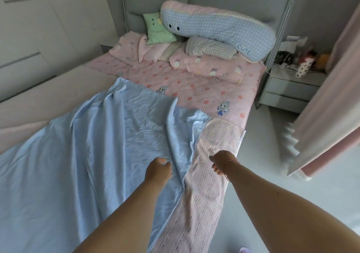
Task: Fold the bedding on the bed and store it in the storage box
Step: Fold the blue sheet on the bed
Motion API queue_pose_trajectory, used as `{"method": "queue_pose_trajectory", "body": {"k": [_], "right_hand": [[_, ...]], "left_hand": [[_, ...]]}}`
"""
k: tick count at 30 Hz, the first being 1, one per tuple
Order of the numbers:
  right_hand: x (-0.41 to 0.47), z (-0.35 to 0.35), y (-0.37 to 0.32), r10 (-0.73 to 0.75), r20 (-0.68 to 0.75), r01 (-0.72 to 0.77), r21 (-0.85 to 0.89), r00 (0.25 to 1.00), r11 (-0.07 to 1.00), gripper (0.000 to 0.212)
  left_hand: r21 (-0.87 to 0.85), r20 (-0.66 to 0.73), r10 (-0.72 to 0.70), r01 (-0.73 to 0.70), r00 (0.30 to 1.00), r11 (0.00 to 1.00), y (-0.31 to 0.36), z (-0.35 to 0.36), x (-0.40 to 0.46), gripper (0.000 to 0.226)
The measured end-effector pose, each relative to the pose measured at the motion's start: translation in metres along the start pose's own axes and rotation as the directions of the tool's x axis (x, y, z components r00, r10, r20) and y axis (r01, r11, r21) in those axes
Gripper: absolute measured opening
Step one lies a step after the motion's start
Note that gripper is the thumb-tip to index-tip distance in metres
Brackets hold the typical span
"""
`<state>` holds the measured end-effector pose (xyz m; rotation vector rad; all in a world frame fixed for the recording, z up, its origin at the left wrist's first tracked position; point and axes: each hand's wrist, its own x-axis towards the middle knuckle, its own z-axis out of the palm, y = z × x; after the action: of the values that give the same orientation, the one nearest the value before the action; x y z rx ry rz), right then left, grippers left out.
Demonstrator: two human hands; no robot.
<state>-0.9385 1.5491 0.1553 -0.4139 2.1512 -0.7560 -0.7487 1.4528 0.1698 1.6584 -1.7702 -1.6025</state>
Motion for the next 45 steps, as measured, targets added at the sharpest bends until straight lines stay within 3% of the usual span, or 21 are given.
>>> {"method": "queue_pose_trajectory", "body": {"k": [2,4,10,15,19,24,31,34,39,41,43,45], "right_hand": [[0.029,-0.031,-0.003,0.008,0.006,-0.008,-0.017,1.000,1.000,0.038],[0.060,-0.061,-0.010,0.000,0.009,0.000,-0.042,1.000,0.999,0.039],[0.136,-0.128,-0.042,-0.076,0.029,0.077,-0.017,0.997,0.997,0.037],[0.186,-0.142,-0.078,-0.132,0.074,0.129,0.038,0.989,0.991,0.031],[0.221,-0.144,-0.098,-0.212,0.025,0.201,0.222,0.977,0.954,0.025],[0.290,-0.147,-0.108,-0.236,-0.026,0.235,0.237,0.971,0.942,0.030],[0.396,-0.128,-0.080,-0.128,0.045,0.124,0.090,0.991,0.988,0.024],[0.443,-0.122,-0.067,-0.099,0.094,0.113,-0.153,0.991,0.982,0.021],[0.504,-0.113,-0.051,-0.041,0.239,0.155,-0.482,0.970,0.862,0.045],[0.520,-0.108,-0.049,-0.043,0.285,0.203,-0.561,0.958,0.803,0.036],[0.526,-0.100,-0.053,-0.076,0.436,0.336,-0.560,0.897,0.758,0.016],[0.530,-0.102,-0.051,-0.040,0.564,0.435,-0.586,0.824,0.684,0.020]], "left_hand": [[-0.010,-0.012,-0.002,0.002,1.000,1.000,0.025,0.030,0.014,0.024],[-0.036,-0.027,0.012,-0.013,1.000,0.999,0.049,0.058,0.031,0.012],[-0.133,-0.066,-0.012,0.003,0.998,0.991,0.115,0.131,0.082,0.009],[-0.080,-0.071,-0.006,0.001,0.997,0.997,0.135,0.157,0.134,0.030],[-0.002,-0.109,0.027,-0.027,0.994,1.000,0.139,0.167,0.178,0.038],[0.189,-0.091,0.055,-0.037,0.994,0.981,0.144,0.180,0.237,0.036],[0.405,-0.075,0.062,-0.026,0.995,0.914,0.131,0.202,0.300,0.044],[0.511,-0.044,0.047,-0.017,0.998,0.860,0.126,0.216,0.325,0.052],[0.532,-0.031,0.008,0.010,0.999,0.847,0.124,0.250,0.366,0.063],[0.516,-0.062,-0.028,0.056,0.998,0.854,0.124,0.262,0.378,0.064],[0.483,-0.110,-0.054,0.100,0.993,0.870,0.124,0.270,0.386,0.060],[0.432,-0.163,-0.067,0.132,0.984,0.892,0.124,0.274,0.389,0.053]]}}
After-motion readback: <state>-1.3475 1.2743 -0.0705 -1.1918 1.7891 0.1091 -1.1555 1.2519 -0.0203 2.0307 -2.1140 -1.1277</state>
